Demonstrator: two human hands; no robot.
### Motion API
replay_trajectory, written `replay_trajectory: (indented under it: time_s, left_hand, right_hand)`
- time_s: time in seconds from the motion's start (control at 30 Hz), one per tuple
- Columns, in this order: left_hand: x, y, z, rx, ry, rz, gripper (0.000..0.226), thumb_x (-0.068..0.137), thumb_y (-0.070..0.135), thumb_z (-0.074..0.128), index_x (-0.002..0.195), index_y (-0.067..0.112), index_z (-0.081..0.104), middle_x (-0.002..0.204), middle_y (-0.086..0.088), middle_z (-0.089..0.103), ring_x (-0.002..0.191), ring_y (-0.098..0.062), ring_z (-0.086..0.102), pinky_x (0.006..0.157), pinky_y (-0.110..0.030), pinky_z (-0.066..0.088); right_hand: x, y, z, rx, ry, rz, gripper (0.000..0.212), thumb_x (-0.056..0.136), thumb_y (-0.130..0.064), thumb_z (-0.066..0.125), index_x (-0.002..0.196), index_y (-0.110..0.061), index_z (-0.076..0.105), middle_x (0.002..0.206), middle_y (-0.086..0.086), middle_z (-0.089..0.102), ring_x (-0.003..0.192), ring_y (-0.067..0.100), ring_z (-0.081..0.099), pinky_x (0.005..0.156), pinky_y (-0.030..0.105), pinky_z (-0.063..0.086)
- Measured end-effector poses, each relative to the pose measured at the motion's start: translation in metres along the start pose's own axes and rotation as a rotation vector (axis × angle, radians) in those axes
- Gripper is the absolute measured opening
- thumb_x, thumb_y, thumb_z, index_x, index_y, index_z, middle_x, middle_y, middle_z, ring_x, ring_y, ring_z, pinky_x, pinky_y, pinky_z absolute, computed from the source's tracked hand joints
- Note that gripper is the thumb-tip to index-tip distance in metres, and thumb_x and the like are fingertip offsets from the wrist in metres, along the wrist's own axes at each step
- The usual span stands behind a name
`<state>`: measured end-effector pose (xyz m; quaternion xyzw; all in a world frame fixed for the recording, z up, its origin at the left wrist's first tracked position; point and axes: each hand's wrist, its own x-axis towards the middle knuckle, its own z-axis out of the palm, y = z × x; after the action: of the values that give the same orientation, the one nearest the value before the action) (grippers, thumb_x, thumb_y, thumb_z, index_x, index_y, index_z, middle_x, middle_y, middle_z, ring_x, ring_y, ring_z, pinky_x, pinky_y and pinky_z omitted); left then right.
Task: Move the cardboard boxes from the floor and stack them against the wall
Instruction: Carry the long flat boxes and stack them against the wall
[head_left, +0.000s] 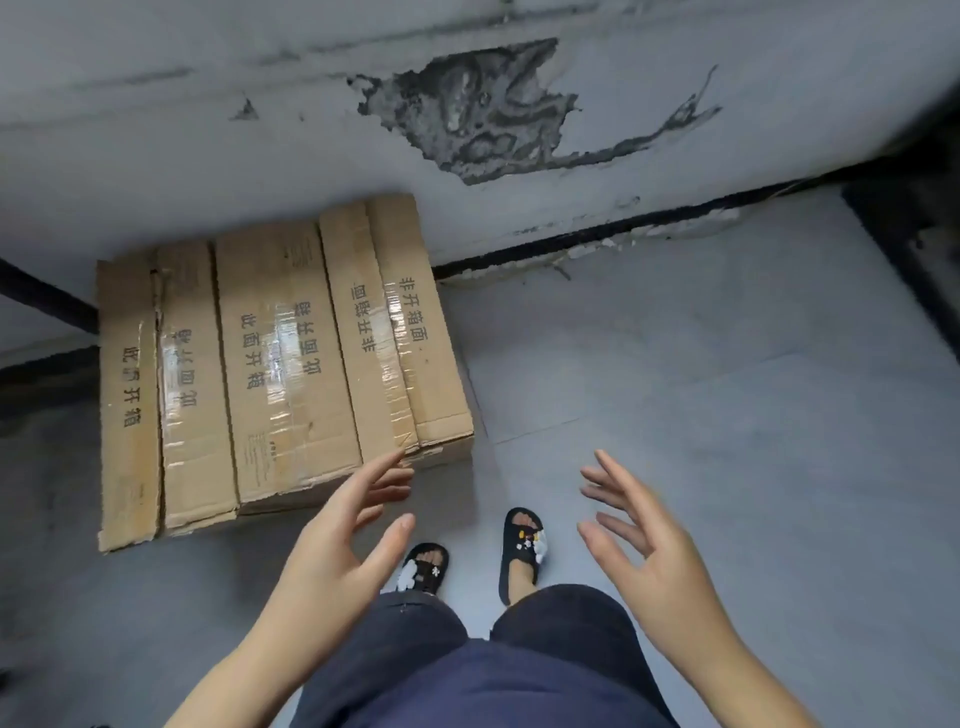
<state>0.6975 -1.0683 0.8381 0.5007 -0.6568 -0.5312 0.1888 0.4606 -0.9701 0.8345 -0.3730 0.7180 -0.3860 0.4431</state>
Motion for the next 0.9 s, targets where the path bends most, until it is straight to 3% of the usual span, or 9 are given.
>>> replay_trajectory:
  time_s: [0.07, 0.2, 0.33, 0.5, 0.7, 0.9]
  left_hand:
    - [-0.004, -0.007, -0.003, 0.016, -0.089, 0.05, 0.05, 0.075, 0.05, 0.05, 0.124, 0.055, 0.041, 0.115, 0.024, 0.06, 0.11, -0.001, 0.058, 0.096, -0.02, 0.044]
    - [-0.009, -0.02, -0.017, 0.02, -0.261, 0.146, 0.049, 0.076, 0.049, 0.053, 0.124, 0.052, 0.044, 0.113, 0.021, 0.062, 0.108, -0.006, 0.061, 0.095, -0.026, 0.047]
    - [-0.017, -0.028, -0.025, 0.053, -0.385, 0.235, 0.047, 0.076, 0.047, 0.054, 0.122, 0.053, 0.047, 0.11, 0.019, 0.063, 0.104, -0.008, 0.062, 0.094, -0.03, 0.049]
    - [-0.024, -0.02, -0.008, 0.083, -0.599, 0.356, 0.044, 0.078, 0.041, 0.058, 0.12, 0.054, 0.049, 0.109, 0.018, 0.064, 0.102, -0.006, 0.063, 0.091, -0.023, 0.05]
    - [-0.06, -0.006, 0.05, 0.097, -0.881, 0.467, 0.043, 0.072, 0.048, 0.056, 0.112, 0.064, 0.05, 0.107, 0.018, 0.066, 0.1, -0.008, 0.065, 0.09, -0.021, 0.05]
    - [-0.159, 0.0, 0.123, 0.151, -1.208, 0.543, 0.041, 0.068, 0.053, 0.057, 0.107, 0.064, 0.051, 0.106, 0.017, 0.066, 0.098, -0.006, 0.065, 0.085, -0.014, 0.049]
  right_hand:
    - [-0.031, 0.007, 0.016, 0.084, 0.164, 0.059, 0.054, 0.079, -0.053, 0.066, 0.127, -0.046, 0.041, 0.124, -0.026, 0.055, 0.117, -0.005, 0.053, 0.097, 0.016, 0.044]
    - [-0.083, 0.019, 0.057, 0.226, 0.431, 0.148, 0.052, 0.086, -0.011, 0.06, 0.123, -0.043, 0.043, 0.125, -0.016, 0.058, 0.11, -0.009, 0.056, 0.088, 0.008, 0.046]
    - [-0.128, 0.022, 0.088, 0.303, 0.619, 0.177, 0.054, 0.087, -0.002, 0.059, 0.124, -0.038, 0.045, 0.124, -0.012, 0.058, 0.107, -0.008, 0.057, 0.08, 0.004, 0.045]
    - [-0.188, 0.027, 0.116, 0.384, 0.884, 0.205, 0.054, 0.086, -0.004, 0.061, 0.127, -0.036, 0.047, 0.123, -0.013, 0.059, 0.108, -0.006, 0.058, 0.078, 0.004, 0.045]
    - [-0.285, 0.045, 0.146, 0.486, 1.277, 0.285, 0.053, 0.075, -0.029, 0.059, 0.126, -0.039, 0.048, 0.115, -0.026, 0.062, 0.108, -0.003, 0.059, 0.081, 0.006, 0.046]
    - [-0.405, 0.074, 0.194, 0.553, 1.605, 0.386, 0.046, 0.084, -0.019, 0.058, 0.125, -0.038, 0.049, 0.114, -0.028, 0.061, 0.107, -0.004, 0.06, 0.079, 0.004, 0.044]
